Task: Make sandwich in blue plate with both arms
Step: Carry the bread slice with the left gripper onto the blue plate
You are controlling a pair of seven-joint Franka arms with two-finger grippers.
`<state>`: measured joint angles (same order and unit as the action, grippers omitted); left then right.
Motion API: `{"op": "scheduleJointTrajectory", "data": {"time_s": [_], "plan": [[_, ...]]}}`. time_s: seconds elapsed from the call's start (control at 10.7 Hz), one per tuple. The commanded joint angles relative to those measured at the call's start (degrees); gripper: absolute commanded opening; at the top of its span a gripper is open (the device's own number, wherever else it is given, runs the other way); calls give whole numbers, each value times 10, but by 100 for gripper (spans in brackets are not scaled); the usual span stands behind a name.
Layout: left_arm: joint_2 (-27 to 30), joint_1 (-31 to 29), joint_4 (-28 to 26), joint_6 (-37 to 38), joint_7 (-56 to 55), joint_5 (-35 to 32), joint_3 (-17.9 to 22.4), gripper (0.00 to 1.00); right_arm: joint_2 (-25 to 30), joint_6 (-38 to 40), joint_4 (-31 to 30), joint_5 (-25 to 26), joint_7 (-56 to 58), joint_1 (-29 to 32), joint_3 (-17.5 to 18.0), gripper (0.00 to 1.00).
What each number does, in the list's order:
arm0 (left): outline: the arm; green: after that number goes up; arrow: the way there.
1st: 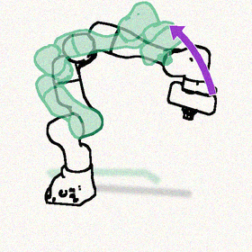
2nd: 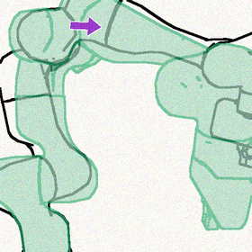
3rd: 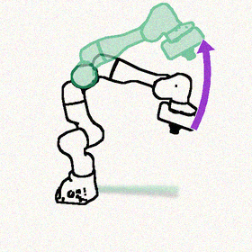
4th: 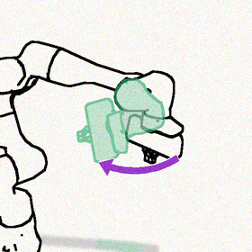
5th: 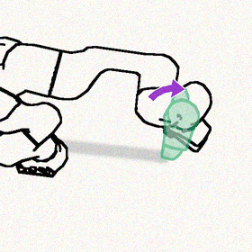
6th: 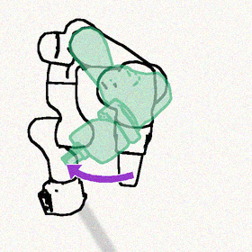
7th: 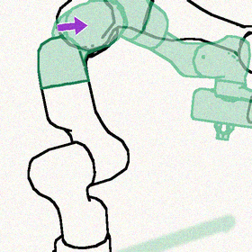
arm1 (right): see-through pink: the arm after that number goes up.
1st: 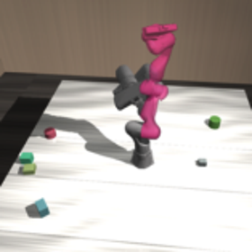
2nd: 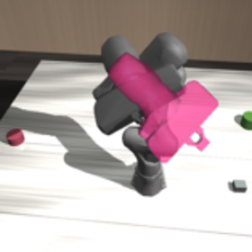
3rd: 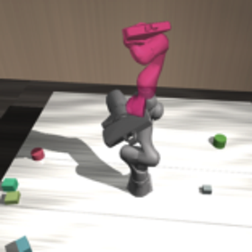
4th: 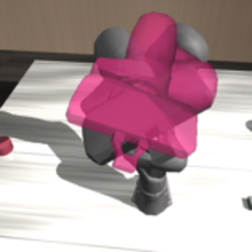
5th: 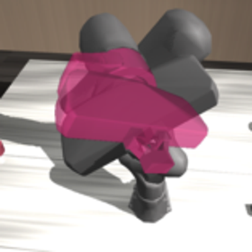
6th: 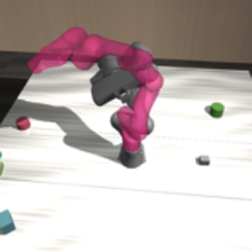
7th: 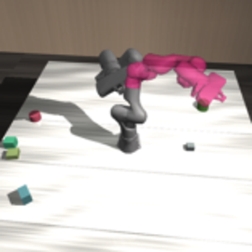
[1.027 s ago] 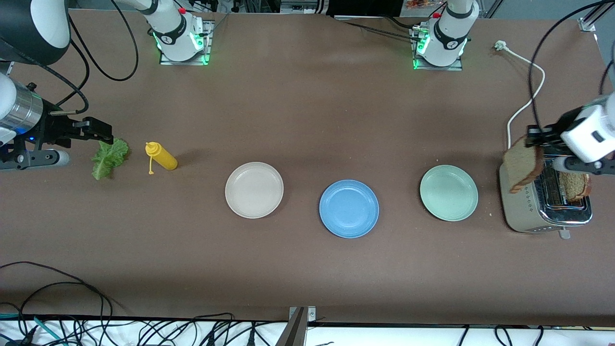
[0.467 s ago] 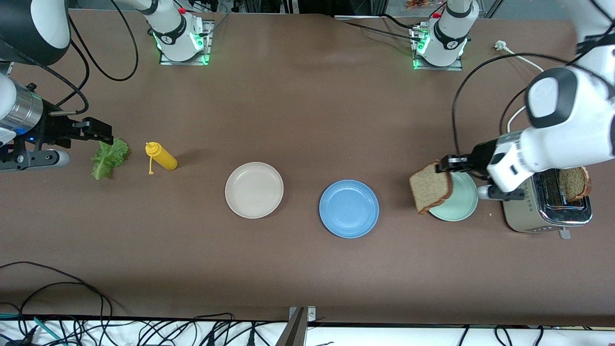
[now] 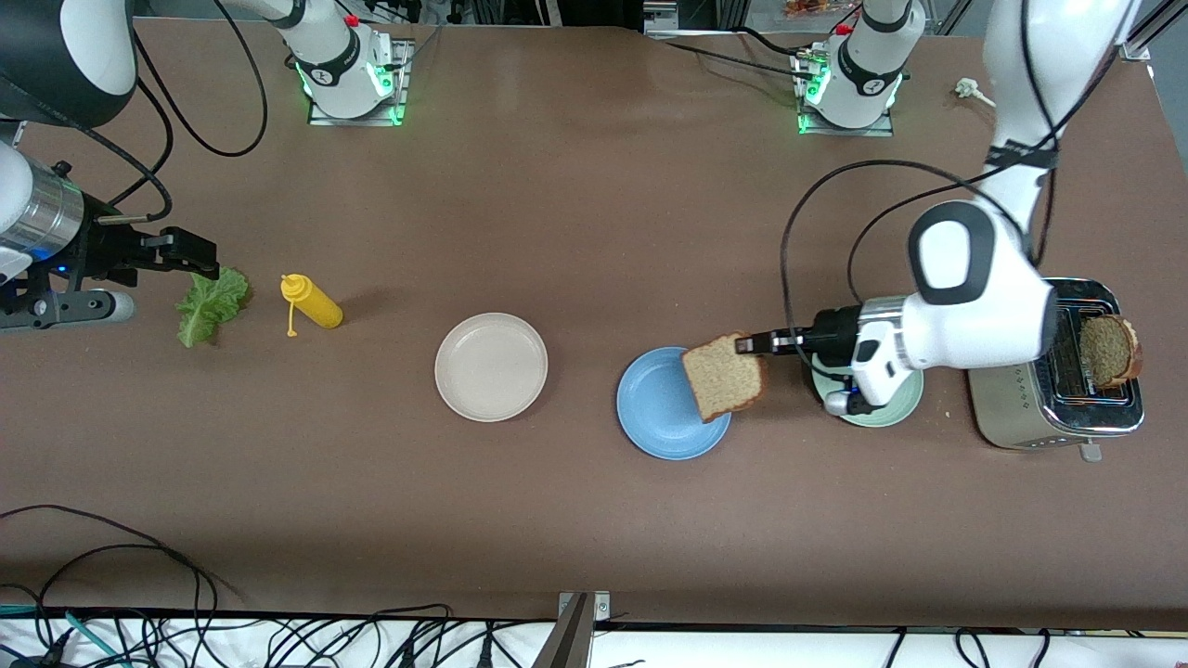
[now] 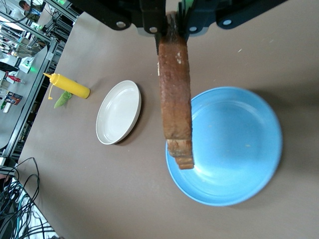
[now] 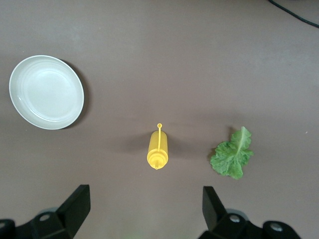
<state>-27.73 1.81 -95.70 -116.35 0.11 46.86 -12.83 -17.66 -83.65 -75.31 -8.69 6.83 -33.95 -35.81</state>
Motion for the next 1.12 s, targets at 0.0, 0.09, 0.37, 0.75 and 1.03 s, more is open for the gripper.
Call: {"op": "scheduleJointTrajectory", "data": {"time_s": [0.0,0.09,0.37,0.75,1.03], "plan": [[-49,48,17,-43,19,23,5,0,3,-2,-2,2,5,3,2,100],[-62,61,22,-44,30,24,5,0,3,-2,-2,2,5,3,1,100],[-86,68,23,-72,87,24,5,0,4,-3,-2,-1,5,3,1,100],[-112,84,24,-118,97,20,5,0,7,-3,0,-4,5,1,3,100],[-122,84,24,-124,141,17,6,0,10,-2,0,-18,5,1,4,100]]}}
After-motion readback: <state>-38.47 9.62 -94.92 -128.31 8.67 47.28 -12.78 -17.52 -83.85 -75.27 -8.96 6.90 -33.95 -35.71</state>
